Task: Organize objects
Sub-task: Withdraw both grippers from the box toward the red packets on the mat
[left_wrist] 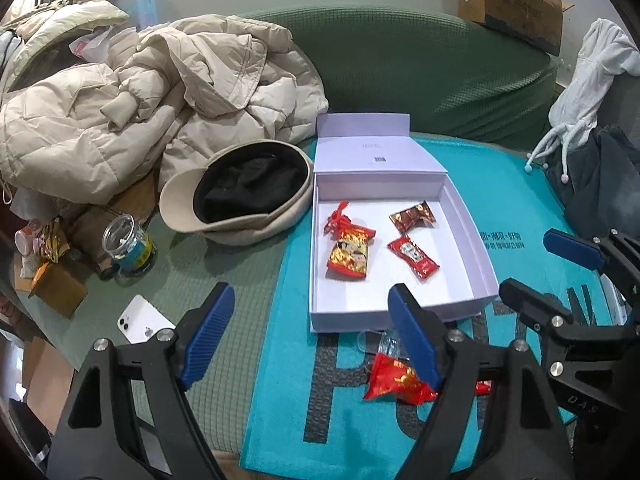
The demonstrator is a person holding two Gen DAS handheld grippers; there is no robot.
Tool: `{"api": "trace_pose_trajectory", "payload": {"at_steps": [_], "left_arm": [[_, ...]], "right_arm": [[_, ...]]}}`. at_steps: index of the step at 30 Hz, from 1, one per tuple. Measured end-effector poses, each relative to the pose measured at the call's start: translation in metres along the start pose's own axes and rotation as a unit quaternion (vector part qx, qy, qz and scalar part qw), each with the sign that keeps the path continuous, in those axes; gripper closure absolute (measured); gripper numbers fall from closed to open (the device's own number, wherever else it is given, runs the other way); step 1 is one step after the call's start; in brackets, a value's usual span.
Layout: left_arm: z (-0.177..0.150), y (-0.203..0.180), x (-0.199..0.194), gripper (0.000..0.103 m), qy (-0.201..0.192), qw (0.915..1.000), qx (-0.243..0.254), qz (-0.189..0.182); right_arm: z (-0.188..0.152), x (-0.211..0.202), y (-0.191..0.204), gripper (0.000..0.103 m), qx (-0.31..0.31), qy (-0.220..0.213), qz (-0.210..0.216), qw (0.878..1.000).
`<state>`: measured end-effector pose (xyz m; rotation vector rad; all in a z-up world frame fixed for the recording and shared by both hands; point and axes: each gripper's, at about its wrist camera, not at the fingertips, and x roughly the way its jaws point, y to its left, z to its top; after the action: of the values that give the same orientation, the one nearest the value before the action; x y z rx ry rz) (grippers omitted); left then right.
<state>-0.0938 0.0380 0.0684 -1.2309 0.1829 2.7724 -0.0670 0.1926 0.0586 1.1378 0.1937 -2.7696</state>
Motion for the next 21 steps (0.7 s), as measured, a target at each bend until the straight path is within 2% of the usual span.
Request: {"api": "trace_pose_trajectory", "payload": {"at_steps": [8, 21], "left_arm": [[-0.021, -0.009, 0.001, 0.025, 0.016, 0.9999, -0.001, -0.004], [-0.058, -0.019, 0.023, 0.025, 0.067, 0.9976, -0.012, -0.011]], "right_arm": [[-0.019, -0.001, -0.001, 0.039, -0.002, 0.012, 0.009, 1.0], [-0.057, 0.015, 0.001, 0.039, -0.008, 0.055, 0.018, 0.998]]}}
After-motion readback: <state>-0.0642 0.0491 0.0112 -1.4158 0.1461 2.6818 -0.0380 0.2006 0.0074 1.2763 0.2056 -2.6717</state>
